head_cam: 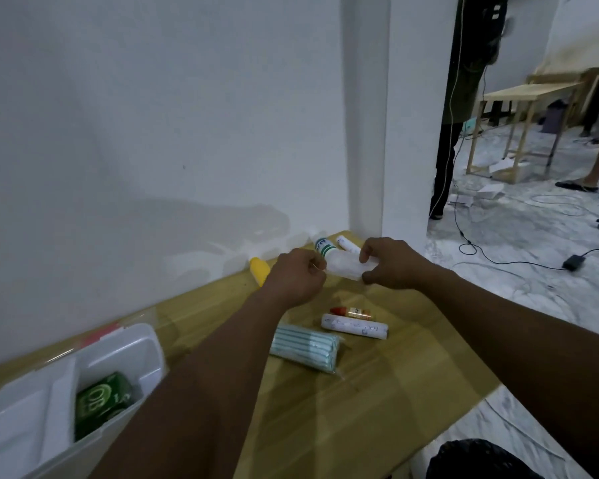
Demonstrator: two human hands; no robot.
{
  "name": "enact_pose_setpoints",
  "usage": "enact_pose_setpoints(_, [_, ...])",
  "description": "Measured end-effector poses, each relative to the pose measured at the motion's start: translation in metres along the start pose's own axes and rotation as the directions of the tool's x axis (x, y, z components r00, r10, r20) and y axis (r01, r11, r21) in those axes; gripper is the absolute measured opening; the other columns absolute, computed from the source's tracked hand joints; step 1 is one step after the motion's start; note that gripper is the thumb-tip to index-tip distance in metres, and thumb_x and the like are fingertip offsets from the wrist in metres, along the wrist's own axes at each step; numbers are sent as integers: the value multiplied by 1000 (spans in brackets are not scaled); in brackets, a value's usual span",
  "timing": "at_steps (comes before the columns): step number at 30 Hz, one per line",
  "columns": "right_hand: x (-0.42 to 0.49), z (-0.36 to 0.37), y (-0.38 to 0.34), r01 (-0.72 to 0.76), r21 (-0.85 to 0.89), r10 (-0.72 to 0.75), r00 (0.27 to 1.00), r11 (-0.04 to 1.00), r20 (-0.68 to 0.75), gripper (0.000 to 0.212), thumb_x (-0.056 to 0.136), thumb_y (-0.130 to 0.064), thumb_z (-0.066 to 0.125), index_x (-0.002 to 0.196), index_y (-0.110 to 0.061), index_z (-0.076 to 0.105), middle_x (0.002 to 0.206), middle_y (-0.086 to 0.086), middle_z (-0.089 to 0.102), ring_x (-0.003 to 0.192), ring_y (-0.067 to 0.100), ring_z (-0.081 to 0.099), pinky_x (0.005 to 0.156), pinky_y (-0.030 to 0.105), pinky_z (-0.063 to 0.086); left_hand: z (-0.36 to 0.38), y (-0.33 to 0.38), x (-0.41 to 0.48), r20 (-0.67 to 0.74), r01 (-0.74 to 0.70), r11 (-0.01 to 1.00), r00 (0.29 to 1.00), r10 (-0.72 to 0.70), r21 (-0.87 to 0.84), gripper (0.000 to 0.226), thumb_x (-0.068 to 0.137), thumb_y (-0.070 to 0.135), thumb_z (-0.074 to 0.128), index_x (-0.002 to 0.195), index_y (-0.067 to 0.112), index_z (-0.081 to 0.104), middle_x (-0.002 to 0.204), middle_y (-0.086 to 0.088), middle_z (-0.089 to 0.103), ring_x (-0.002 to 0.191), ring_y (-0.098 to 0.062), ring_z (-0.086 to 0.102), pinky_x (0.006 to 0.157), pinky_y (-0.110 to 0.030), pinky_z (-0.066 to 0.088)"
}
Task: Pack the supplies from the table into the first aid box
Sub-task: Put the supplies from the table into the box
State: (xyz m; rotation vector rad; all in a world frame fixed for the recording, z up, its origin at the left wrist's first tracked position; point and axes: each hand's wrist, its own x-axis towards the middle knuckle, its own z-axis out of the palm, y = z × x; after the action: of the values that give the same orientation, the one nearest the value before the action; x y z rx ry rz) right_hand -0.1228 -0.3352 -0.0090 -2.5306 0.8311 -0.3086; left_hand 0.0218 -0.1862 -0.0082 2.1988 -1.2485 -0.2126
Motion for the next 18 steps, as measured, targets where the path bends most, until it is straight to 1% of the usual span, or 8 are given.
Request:
enact_pose_setpoints(2, [-1,-4,-21,44,6,-44,999,999,5,35,77,-21,80,106,-19,61,129,7,57,103,22,52,81,29,45,-19,-5,-10,-50,8,1000,999,-8,14,24,86,22,59,104,21,74,108,-1,72,103,-19,64,91,-33,51])
enact_pose_setpoints(4, [-4,-5,-46,96,23,-96,995,995,7,36,77,-20,80,109,-18,62,129,7,57,110,25,54,86,31,48,-40,-14,-24,-82,23,999,996,-21,23,24,86,23,58,104,22,75,109,-1,71,101,-19,65,90,-33,52])
enact_pose_setpoints(6, [-8,-4,-75,158,30,-158,987,987,6,36,77,-23,80,109,-19,63,128,6,57,110,25,55,89,33,49,-63,-26,-41,-112,41,998,993,-36,40,23,87,24,59,104,22,74,109,0,72,99,-18,66,88,-31,52])
enact_pose_setpoints(9, [-13,3,-120,252,27,-253,968,967,10,36,77,-28,80,108,-22,64,125,6,58,109,23,54,88,34,47,-100,-49,-71,-185,79,995,980,-67,58,20,87,25,59,100,25,74,106,2,73,99,-17,66,87,-29,52])
enact_pose_setpoints(13, [-21,19,-181,369,38,-371,927,929,60,38,77,-29,81,110,-22,64,127,5,56,106,18,50,85,32,44,-150,-83,-118,-281,166,983,950,-136,85,22,89,21,59,106,21,74,106,1,73,92,-12,62,80,-20,42])
enact_pose_setpoints(16, [-31,35,-224,442,48,-444,887,896,125,38,78,-27,81,111,-21,64,128,4,55,105,15,47,87,31,43,-181,-111,-156,-332,241,966,922,-197,96,25,90,21,58,109,20,74,108,1,72,96,-12,61,82,-21,41])
enact_pose_setpoints(18, [-38,48,-250,502,40,-501,850,864,164,38,78,-25,81,112,-21,64,128,4,55,104,13,45,85,29,40,-196,-129,-179,-356,291,952,903,-240,96,25,90,21,57,109,21,73,109,1,73,94,-11,60,81,-21,40])
